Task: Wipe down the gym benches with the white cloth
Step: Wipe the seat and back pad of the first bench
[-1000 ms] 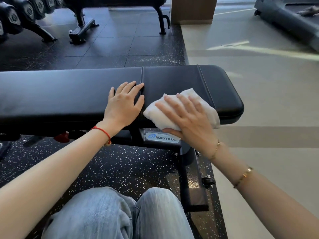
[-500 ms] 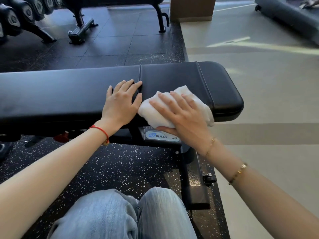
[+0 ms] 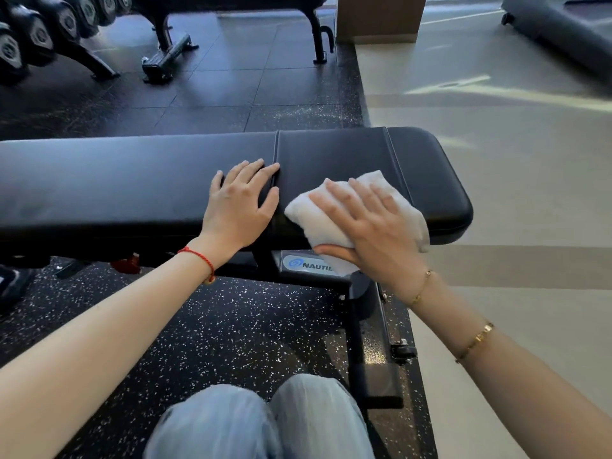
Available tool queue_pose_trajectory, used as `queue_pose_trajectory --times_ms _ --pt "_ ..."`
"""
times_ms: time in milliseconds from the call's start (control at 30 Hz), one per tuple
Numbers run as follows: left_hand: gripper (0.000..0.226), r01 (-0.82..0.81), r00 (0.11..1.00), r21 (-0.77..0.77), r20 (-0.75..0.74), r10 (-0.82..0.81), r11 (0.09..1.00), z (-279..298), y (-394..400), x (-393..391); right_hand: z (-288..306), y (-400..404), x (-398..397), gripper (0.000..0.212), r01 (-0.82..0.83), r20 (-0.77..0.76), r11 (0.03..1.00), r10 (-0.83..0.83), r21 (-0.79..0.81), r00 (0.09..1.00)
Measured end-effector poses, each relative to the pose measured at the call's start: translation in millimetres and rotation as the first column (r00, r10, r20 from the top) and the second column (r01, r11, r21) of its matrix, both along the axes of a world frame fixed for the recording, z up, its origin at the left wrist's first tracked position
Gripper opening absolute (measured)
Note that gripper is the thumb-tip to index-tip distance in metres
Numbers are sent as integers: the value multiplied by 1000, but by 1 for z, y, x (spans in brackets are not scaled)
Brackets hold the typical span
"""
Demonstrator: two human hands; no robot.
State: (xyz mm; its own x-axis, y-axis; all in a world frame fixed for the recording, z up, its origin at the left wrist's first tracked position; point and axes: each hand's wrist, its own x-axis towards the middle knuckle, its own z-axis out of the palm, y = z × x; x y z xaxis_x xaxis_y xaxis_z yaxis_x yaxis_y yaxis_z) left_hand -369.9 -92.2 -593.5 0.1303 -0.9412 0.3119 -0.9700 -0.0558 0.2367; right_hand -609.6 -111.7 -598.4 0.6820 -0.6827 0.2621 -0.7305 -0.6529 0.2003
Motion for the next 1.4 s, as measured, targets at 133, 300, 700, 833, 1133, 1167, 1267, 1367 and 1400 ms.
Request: queue_pose_trajectory --times_ms 133,300,700,833,1133,1167,1267,1367,1400 --pt "46 5 1000 -19 8 -4 1000 -1 0 2 -5 -1 -37 73 74 73 995 -69 -71 995" --pt "47 5 1000 -1 9 -5 1000 -1 -1 -2 5 -4 -54 71 187 121 980 -195 72 973" --pt "49 9 1000 63 -2 -9 998 9 -2 -6 19 -3 -6 60 186 187 954 -232 235 954" --pt "52 68 998 4 9 -68 998 19 -9 -32 5 10 -36 62 229 223 965 -253 125 941" --pt "50 58 998 47 -33 -56 997 10 -38 -114 -2 -15 -67 62 389 407 894 -448 223 796" --pt "49 33 999 54 -25 -31 998 9 -40 -117 -2 -21 -69 61 385 424 893 -450 234 786" --pt "47 -2 1000 38 0 2 999 6 -41 -120 -3 -41 -80 57 330 507 883 -463 334 727" --pt "45 -4 1000 18 22 3 1000 7 -41 -120 -4 -69 -94 59 161 636 830 -521 534 569" --pt "45 -7 1000 12 18 6 1000 8 -40 -121 -4 -79 -99 61 92 652 796 -551 599 521"
